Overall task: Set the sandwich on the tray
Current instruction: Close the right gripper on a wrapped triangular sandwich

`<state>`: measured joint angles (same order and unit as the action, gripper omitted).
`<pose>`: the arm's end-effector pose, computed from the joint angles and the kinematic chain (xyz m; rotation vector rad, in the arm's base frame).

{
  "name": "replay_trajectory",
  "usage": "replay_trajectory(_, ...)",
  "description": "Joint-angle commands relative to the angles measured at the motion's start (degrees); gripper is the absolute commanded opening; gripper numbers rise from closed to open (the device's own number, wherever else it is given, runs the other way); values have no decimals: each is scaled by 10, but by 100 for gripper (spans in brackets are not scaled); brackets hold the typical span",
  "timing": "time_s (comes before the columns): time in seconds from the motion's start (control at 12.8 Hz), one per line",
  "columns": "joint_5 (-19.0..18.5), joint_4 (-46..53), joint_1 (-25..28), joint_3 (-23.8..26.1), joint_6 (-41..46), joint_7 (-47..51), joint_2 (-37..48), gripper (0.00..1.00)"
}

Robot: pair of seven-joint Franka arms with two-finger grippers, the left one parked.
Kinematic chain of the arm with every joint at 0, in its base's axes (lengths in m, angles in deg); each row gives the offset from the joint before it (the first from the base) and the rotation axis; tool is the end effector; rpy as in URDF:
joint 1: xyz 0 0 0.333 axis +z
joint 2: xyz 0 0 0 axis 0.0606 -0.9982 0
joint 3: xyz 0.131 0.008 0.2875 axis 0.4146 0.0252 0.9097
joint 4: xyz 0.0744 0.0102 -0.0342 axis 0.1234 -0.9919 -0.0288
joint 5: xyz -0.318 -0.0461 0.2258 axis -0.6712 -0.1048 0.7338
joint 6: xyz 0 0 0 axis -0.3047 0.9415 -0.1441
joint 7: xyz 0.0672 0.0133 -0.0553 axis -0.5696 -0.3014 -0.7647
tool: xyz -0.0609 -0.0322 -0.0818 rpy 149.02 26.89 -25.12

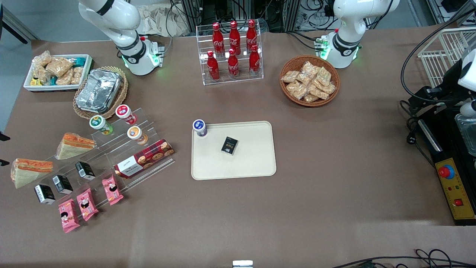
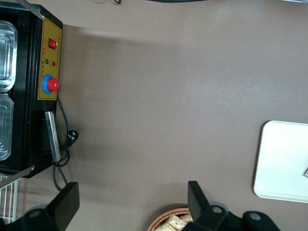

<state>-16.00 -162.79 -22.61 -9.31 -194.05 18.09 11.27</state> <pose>0.5816 -0.2612 0.4756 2.4789 -1.8823 0.1147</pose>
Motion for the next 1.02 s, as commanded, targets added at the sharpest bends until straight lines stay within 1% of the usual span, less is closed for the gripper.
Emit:
replay_trajectory(0.0,-8,17,-22,8,-32,6,-47,99)
replay_trajectory(0.16,-5,19,-28,8,-51,6,-75,99)
replay_trajectory(0.47,28,19,-32,8,-96,6,-101,99)
replay_trajectory(0.78,45,18,-36,8,-108,8,-124,99)
replay_trajectory(0.94,51,17,-35,8,-114,13,-129,97)
